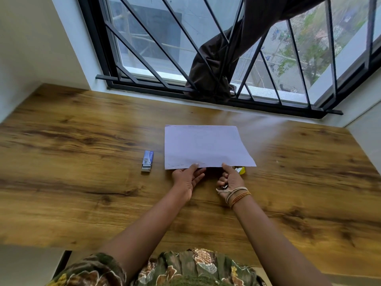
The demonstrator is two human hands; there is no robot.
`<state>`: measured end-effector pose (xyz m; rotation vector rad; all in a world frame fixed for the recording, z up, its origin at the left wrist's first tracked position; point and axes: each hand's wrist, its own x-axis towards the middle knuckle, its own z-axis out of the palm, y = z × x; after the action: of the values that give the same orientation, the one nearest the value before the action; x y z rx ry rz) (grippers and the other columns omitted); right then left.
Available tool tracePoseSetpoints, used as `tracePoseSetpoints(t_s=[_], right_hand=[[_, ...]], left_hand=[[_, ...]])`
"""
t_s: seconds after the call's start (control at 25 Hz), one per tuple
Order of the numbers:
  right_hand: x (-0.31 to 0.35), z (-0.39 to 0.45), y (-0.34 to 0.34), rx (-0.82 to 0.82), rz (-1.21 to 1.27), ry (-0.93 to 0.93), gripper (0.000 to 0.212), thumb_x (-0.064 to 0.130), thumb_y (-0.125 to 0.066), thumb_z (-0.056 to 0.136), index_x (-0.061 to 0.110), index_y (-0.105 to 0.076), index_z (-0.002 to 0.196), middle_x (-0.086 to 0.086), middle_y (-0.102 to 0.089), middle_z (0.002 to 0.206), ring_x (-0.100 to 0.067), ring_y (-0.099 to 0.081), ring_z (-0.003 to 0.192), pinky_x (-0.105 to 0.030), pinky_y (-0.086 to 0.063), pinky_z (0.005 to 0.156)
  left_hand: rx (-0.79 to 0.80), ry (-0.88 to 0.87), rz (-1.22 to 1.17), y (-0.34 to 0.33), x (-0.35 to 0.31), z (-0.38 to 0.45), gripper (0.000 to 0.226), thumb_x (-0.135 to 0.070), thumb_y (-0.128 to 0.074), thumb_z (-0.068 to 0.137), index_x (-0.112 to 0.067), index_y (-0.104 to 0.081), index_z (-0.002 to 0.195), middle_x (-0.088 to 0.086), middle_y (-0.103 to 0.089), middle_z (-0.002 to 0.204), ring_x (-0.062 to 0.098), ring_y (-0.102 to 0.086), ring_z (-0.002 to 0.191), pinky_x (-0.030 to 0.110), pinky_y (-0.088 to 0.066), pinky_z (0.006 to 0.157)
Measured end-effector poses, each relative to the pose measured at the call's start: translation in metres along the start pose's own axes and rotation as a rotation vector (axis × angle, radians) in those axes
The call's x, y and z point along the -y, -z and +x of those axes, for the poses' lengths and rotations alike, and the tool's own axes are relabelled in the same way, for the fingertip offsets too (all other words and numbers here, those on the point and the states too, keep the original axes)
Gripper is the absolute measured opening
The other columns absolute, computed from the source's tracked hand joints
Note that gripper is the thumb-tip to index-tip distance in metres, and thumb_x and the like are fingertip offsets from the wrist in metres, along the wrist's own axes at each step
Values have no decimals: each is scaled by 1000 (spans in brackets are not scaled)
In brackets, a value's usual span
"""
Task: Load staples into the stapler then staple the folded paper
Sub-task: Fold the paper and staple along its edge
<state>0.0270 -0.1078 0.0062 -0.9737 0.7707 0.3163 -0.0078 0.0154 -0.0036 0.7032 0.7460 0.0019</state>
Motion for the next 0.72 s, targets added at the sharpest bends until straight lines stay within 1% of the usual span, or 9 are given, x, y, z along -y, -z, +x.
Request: tracePoseSetpoints(t_s=[0.08, 0.16, 0.24, 0.32, 0.4, 0.48, 0.56, 0.64, 0.72], right_hand=[[0, -3, 2, 55, -91, -33, 21, 19, -64, 87, 15, -50, 71, 5, -35, 41, -6, -24, 29, -13, -19, 31], [1, -8, 5, 142, -245, -86, 21, 26, -56, 90, 16, -47, 74, 2, -35, 49, -6, -24, 31, -13, -20, 32], [-1, -12, 5, 187, -435, -80, 20, 24, -49, 93, 13, -46, 77, -2, -41, 55, -7, -26, 32, -13, -22, 33], [-5, -14, 2, 190, -619, 15, 18, 16, -47, 95, 9, -49, 79, -6, -50, 62, -8, -33, 34, -14, -27, 34], [-9, -17, 0, 178, -793, 140, 12, 15, -49, 95, 10, -49, 84, -8, -56, 70, -12, -45, 43, -17, -37, 35], [-11, -19, 0, 148, -917, 282, 8, 19, -55, 93, 13, -52, 88, -5, -58, 75, -16, -56, 55, -27, -50, 43], [-13, -19, 2, 109, -1036, 447, 8, 22, -59, 90, 14, -59, 87, -5, -61, 74, -20, -61, 61, -37, -57, 52], [-15, -17, 4, 74, -1123, 596, 11, 24, -62, 88, 13, -62, 84, -7, -64, 75, -25, -64, 69, -45, -58, 61], [-18, -14, 5, 49, -1180, 693, 13, 24, -62, 87, 10, -61, 86, -9, -64, 80, -28, -61, 76, -46, -55, 67]], left_hand=[[-9, 6, 64, -2, 1, 2, 18, 1, -67, 84, 5, -60, 100, 15, -70, 88, 20, -73, 62, 28, -60, 56], [-4, 13, 93, -3, 2, 4, 21, 2, -68, 82, 5, -60, 102, 14, -71, 87, 20, -73, 62, 28, -60, 57], [-15, 19, 104, -4, 3, 5, 20, 1, -70, 81, 5, -61, 99, 14, -71, 87, 19, -72, 61, 28, -60, 57], [-45, 9, 106, -6, 3, 4, 24, 1, -71, 80, 7, -60, 100, 16, -70, 87, 18, -71, 58, 28, -59, 54], [-69, -8, 101, -6, 4, 5, 27, 1, -72, 79, 7, -59, 101, 16, -70, 86, 19, -71, 57, 28, -59, 53], [-81, -16, 102, -6, 4, 4, 27, 0, -73, 79, 7, -59, 100, 18, -71, 89, 22, -72, 64, 30, -60, 56], [-94, -16, 117, -5, 5, 6, 34, -2, -75, 77, 8, -58, 105, 22, -71, 97, 27, -73, 75, 31, -60, 58], [-88, -18, 133, -5, 6, 6, 39, -2, -77, 76, 10, -59, 108, 23, -70, 100, 30, -72, 82, 33, -61, 62], [-84, -25, 158, -5, 7, 6, 40, -2, -78, 75, 11, -59, 107, 23, -70, 101, 30, -72, 83, 33, -61, 63]])
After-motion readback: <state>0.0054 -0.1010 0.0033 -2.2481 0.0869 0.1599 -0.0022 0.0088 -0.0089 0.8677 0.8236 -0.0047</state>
